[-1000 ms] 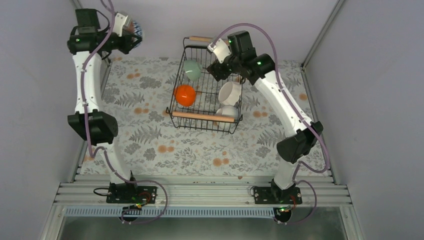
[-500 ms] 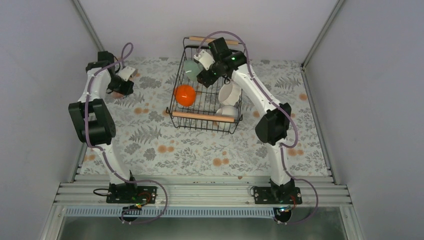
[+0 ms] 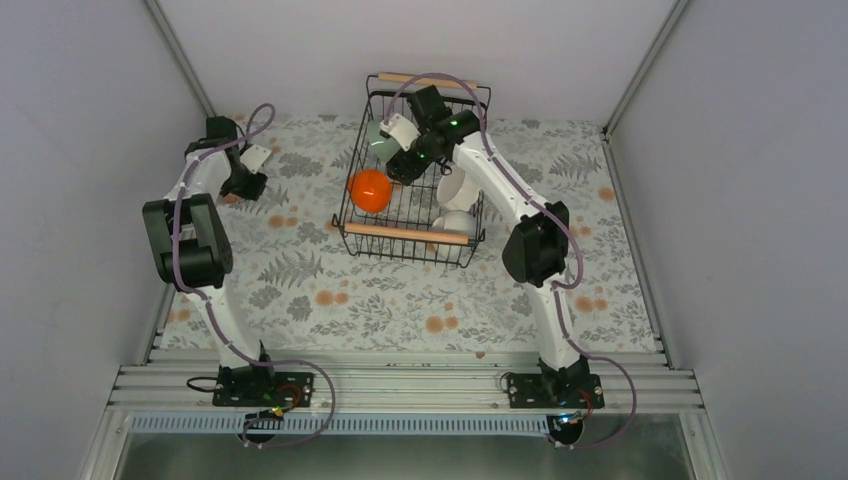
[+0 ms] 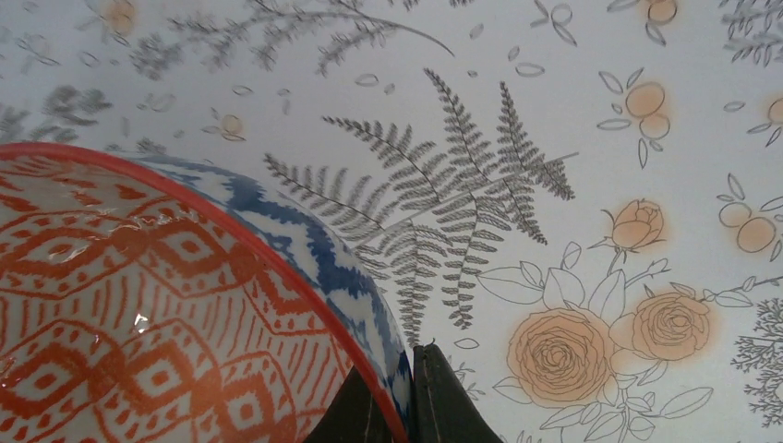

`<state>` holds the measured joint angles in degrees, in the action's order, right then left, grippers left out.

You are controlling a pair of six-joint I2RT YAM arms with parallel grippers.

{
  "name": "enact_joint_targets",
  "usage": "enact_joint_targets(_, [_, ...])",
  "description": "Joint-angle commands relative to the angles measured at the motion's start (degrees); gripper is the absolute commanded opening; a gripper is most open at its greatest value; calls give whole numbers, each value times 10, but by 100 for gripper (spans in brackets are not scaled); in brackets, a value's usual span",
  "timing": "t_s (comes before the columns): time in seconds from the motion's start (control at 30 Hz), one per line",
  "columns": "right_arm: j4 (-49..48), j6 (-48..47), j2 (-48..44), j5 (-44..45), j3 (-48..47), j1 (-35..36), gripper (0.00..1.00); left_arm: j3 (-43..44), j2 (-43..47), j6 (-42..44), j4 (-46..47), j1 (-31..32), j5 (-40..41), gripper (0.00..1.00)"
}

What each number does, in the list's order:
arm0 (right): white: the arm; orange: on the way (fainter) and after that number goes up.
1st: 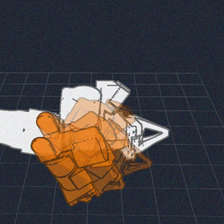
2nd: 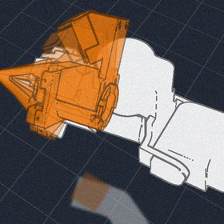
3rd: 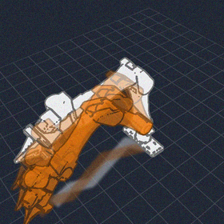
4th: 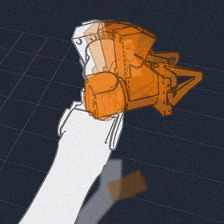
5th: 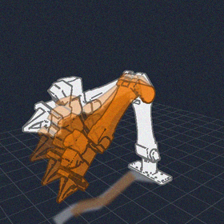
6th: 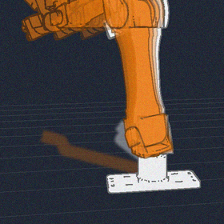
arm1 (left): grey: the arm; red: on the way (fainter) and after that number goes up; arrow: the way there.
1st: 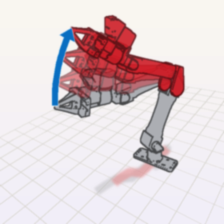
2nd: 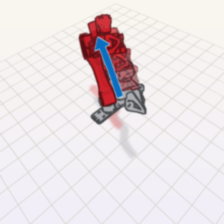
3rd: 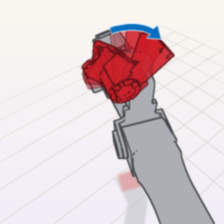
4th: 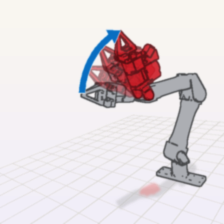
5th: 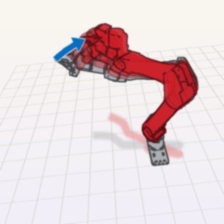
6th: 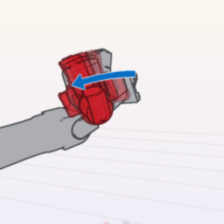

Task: Unload the bowls from the dish rack

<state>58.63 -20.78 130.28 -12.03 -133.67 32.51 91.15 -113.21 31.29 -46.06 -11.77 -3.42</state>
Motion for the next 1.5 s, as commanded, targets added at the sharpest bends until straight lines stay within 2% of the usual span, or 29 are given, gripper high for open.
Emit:
enact_joint_targets(0.0, [-21,11,26,-16,-1,15,83,-29,-8,-7,48,11,28,2])
enact_joint_targets(0.27, [-59,46,61,-15,-12,19,84,-62,-11,-7,67,24,41,3])
enact_joint_targets(0.47, [-61,56,88,-23,-21,21,86,-66,-14,-11,70,27,41,14])
enact_joint_targets(0.67, [-69,60,94,-43,-18,21,89,-67,-21,-14,69,31,39,19])
enact_joint_targets(1.0, [-75,63,112,-55,-22,21,91,-49,11,-18,27,41,15,46])
enact_joint_targets(1.27, [-79,71,134,-60,-40,21,90,-5,50,-22,-26,44,-28,58])
enact_joint_targets(1.47, [-84,77,136,-78,-40,22,91,16,70,-27,-50,47,-55,62])
